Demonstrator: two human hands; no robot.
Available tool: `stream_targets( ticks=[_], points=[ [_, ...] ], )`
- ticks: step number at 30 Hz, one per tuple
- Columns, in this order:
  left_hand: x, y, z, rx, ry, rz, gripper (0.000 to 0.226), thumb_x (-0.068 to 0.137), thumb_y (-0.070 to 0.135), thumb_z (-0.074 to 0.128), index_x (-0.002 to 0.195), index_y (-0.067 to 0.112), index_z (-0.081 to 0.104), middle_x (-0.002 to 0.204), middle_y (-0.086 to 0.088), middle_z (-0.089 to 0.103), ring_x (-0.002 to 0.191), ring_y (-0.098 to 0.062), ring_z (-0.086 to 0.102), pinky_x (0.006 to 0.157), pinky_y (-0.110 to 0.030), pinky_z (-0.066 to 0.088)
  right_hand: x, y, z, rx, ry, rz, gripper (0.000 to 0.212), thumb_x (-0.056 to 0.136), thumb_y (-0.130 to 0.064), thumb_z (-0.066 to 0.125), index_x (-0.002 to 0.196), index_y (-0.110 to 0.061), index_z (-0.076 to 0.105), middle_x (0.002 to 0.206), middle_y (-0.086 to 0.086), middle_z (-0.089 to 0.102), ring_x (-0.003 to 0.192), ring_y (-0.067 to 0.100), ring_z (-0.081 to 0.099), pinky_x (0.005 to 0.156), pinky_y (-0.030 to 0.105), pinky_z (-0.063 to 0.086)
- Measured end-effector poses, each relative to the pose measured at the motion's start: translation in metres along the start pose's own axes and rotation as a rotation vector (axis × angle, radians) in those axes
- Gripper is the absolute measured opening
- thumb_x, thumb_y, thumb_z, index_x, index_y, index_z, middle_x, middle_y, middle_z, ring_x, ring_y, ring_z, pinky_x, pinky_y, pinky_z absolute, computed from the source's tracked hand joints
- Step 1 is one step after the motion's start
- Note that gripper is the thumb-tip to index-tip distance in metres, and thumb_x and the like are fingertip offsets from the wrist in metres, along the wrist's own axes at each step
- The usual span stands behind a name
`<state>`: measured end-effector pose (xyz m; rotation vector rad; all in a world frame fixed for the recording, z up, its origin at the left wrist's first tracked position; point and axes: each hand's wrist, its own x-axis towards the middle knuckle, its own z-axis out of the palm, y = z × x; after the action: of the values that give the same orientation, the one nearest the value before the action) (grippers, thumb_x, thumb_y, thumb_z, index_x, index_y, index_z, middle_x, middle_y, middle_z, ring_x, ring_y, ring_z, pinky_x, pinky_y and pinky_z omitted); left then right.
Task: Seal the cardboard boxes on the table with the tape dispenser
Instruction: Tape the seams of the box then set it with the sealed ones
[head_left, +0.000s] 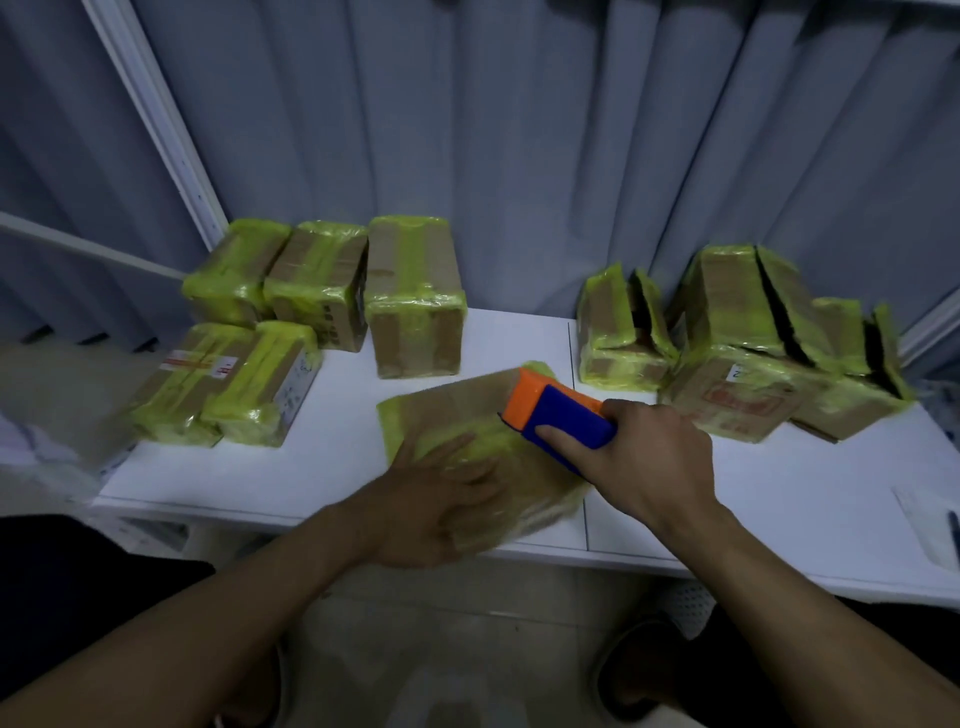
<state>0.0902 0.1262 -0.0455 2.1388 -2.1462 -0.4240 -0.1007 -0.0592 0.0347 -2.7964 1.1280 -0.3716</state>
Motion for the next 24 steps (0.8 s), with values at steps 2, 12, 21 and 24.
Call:
stream_targets(
  ticks=[2,12,21,24],
  points=[
    [0.001,-0.007,-0.010,0.021,0.035,0.003,0.075,0.089,0.025,0.065,0.153,0.040,0.030,0.164,0.013,0.015,0.153,-0.016,-0.005,0.115,-0.056,-0.017,-0.001,-0.001,-0.002,-0.002,0.011,-0.018,0.066,0.074,-0.096,0.039,0.071,-0.031,0.052,0.060,-0.013,0.053,0.062,0.016,0.062,0.059,0.029,0.051],
    [0.035,0.021,-0.005,-0.027,0.249,-0.297,0.065,0.093,0.068,0.029,0.138,0.027,0.052,0.149,-0.002,0.046,0.136,-0.027,0.042,0.113,-0.044,0.031,0.003,0.006,-0.001,-0.003,-0.047,0.040,0.062,0.075,-0.094,0.045,0.076,-0.033,0.055,0.060,-0.015,0.048,0.063,0.016,0.056,0.057,0.028,0.040],
    [0.042,-0.002,-0.003,-0.116,0.024,-0.220,0.096,0.078,0.083,0.050,0.156,0.038,0.018,0.166,0.009,-0.004,0.151,-0.019,-0.003,0.120,-0.058,0.004,0.000,0.019,0.002,0.045,-0.066,0.078,0.065,0.073,-0.094,0.046,0.067,-0.030,0.051,0.060,-0.014,0.054,0.059,0.011,0.057,0.054,0.026,0.042],
    [0.030,-0.002,-0.002,-0.276,0.262,-0.220,0.075,0.081,0.066,0.065,0.143,0.027,0.052,0.155,0.010,0.036,0.141,-0.016,0.032,0.115,-0.015,0.018,-0.004,0.022,0.001,0.081,-0.074,0.086,0.065,0.071,-0.093,0.049,0.066,-0.028,0.052,0.059,-0.014,0.054,0.056,0.007,0.054,0.053,0.025,0.042]
  ],
)
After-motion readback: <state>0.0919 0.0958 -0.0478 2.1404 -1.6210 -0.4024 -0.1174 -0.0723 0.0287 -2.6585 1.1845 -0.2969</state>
